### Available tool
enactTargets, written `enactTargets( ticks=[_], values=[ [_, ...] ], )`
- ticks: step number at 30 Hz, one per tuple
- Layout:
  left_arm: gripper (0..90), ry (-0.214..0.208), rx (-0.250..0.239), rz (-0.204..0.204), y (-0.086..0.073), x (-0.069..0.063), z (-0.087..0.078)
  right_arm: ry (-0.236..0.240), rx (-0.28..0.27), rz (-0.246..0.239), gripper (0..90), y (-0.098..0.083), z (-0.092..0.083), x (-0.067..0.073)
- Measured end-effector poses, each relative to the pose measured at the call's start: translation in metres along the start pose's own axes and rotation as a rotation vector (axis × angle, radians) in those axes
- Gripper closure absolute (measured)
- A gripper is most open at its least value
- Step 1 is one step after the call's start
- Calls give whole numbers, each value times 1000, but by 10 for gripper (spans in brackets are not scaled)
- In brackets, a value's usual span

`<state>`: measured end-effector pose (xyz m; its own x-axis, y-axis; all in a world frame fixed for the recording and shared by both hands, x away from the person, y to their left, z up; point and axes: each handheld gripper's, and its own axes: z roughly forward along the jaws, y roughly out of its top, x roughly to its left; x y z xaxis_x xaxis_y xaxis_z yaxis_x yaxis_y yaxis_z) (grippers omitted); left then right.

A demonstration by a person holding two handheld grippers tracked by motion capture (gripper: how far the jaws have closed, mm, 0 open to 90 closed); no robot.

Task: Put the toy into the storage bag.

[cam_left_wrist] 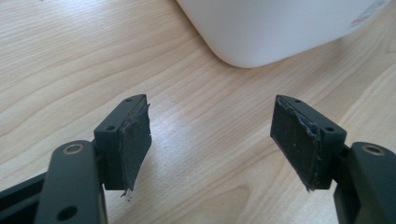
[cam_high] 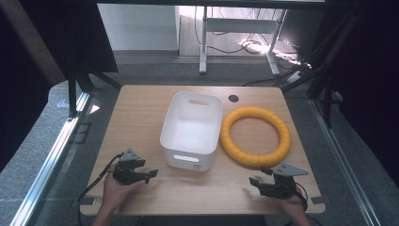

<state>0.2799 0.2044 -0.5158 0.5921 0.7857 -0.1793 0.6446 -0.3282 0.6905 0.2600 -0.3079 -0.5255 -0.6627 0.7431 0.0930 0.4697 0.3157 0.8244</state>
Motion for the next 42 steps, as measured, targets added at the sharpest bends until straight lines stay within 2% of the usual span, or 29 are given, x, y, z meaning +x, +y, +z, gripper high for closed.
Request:
enactTargets(
  ticks=[5, 10, 11, 14, 17, 19, 20, 23, 25, 26, 27, 28, 29, 30, 31, 32, 33, 34, 35, 36, 37, 39, 42],
  values=[
    [286, 0, 8, 7, -1, -2, 2, -4, 14, 6, 286, -1, 0, 0],
    [286, -4, 18, 18, -3, -5, 3, -10, 17, -39, 252, 3, -1, 4],
    [284, -8, 16, 15, -3, -5, 2, -29, 19, -68, 263, 6, -1, 7],
    [284, -41, -5, -11, -1, -5, -1, -17, 26, -70, 291, 13, -3, 8],
    [285, -48, -6, -22, 1, -4, 0, 5, 53, -69, 319, 19, -1, 6],
    [285, -31, 1, -3, 4, -5, 2, -1, 88, -121, 316, 27, 3, 5],
    [285, -33, 5, 4, 5, -6, 3, 2, 137, -158, 311, 42, 7, -2],
    [284, -43, 14, 20, 7, -9, 5, 16, 188, -187, 313, 63, 12, -13],
    [284, -38, 22, 25, 6, -9, 6, 18, 252, -223, 310, 78, 19, -19],
    [284, -38, 22, 25, 6, -9, 6, 18, 252, -223, 310, 78, 19, -19],
    [284, -32, 23, 26, 7, -8, 6, 37, 334, -265, 306, 91, 30, -23],
    [285, -32, 23, 26, 7, -8, 6, 40, 361, -281, 305, 95, 34, -24],
    [285, -33, 22, 26, 6, -8, 6, 40, 361, -281, 305, 95, 34, -24],
    [285, -35, 20, 24, 6, -8, 6, 61, 439, -301, 302, 101, 45, -27],
    [285, -36, 21, 24, 6, -8, 6, 61, 439, -301, 302, 101, 45, -27],
    [285, -35, 23, 25, 6, -7, 5, 72, 468, -304, 302, 103, 51, -29],
    [285, -35, 24, 25, 6, -7, 5, 84, 530, -318, 302, 105, 63, -31],
    [285, -35, 23, 25, 6, -7, 5, 84, 530, -318, 302, 105, 63, -31],
    [285, -35, 23, 25, 6, -7, 4, 89, 569, -325, 302, 105, 71, -32],
    [285, -34, 22, 25, 6, -7, 4, 89, 569, -325, 302, 105, 71, -32],
    [285, -33, 18, 22, 6, -7, 4, 94, 598, -338, 304, 103, 78, -32],
    [285, -35, 18, 20, 6, -7, 4, 101, 618, -350, 310, 103, 83, -30],
    [285, -38, 22, 20, 6, -7, 4, 107, 634, -362, 313, 103, 87, -29]
  ],
)
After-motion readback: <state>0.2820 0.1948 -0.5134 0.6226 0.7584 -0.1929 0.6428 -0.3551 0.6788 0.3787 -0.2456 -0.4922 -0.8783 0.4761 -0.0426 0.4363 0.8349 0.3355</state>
